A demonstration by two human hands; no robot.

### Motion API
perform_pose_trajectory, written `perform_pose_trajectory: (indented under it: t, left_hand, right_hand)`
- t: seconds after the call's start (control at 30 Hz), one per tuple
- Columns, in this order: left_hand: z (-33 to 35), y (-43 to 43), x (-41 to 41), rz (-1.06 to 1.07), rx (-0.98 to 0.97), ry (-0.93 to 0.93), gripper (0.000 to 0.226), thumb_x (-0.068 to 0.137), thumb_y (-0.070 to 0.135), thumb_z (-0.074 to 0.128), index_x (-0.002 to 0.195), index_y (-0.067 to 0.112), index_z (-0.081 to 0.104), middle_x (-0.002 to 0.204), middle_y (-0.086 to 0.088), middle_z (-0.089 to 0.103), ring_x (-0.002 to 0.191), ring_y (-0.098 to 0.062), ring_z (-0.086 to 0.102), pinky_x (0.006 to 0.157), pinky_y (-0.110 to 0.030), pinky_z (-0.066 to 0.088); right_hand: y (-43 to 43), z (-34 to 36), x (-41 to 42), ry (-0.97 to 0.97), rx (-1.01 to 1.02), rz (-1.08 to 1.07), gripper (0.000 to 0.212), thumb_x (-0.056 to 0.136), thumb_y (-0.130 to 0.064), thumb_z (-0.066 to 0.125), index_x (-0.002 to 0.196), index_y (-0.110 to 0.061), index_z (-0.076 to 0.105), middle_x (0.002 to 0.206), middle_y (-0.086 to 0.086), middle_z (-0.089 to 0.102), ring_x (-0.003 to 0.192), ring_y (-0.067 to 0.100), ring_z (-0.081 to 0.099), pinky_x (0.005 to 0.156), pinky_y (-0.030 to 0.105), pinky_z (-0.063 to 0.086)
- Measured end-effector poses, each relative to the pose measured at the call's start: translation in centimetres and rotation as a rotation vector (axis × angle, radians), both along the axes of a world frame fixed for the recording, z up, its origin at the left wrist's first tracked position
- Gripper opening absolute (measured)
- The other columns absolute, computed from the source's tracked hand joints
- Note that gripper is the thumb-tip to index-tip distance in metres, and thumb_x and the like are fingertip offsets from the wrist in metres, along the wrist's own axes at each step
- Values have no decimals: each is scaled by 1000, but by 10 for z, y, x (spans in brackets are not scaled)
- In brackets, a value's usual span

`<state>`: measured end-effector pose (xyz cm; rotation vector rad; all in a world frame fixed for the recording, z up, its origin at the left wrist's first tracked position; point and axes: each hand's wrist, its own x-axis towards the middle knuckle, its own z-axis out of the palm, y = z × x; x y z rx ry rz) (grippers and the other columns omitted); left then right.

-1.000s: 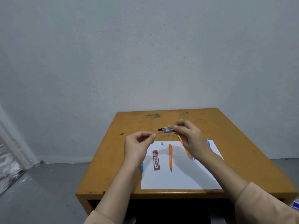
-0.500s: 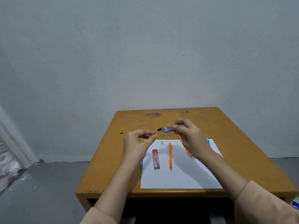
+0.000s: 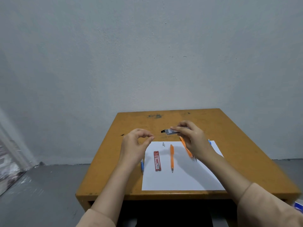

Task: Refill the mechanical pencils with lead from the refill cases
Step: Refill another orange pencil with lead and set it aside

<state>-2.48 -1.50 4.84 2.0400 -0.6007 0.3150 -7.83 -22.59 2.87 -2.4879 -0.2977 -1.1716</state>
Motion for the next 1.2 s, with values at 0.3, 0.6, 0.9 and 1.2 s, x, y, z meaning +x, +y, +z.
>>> perform_pose_trajectory:
  t: [0.3,0.6,0.9,1.2]
  left_hand:
    - [-15,16,7,8,-97,-51,12,81,20,73,79,31,68,91,22,62,93,13,54,77,-3,38]
    - [-50,28,11,80,-169,13,11,80,13,74,78,24,71,89,16,65,90,13,54,71,2,36]
    - [-81,34,15,123,-172,147,13,81,17,73,79,29,71,90,15,65,88,6,56,68,-2,39]
    - [-90,35,20,158,-163,179,9,82,16,72,80,24,71,88,14,65,86,10,53,65,2,36]
  right_hand:
    - [-5,-6,-1,45,68,-110,46,75,20,63,111,-7,70,98,10,61,85,19,59,74,-2,36]
    - [7,-9,0,77,275,-54,55,81,10,62,129,-17,57,99,-1,57,89,1,55,81,1,37]
    - [19,-12,6,143,363,-4,65,84,1,65,137,-31,45,99,-7,53,91,2,54,76,17,53]
    - [24,-20,11,138,390,14,69,82,-2,69,132,-38,39,92,-6,51,85,6,54,68,3,44]
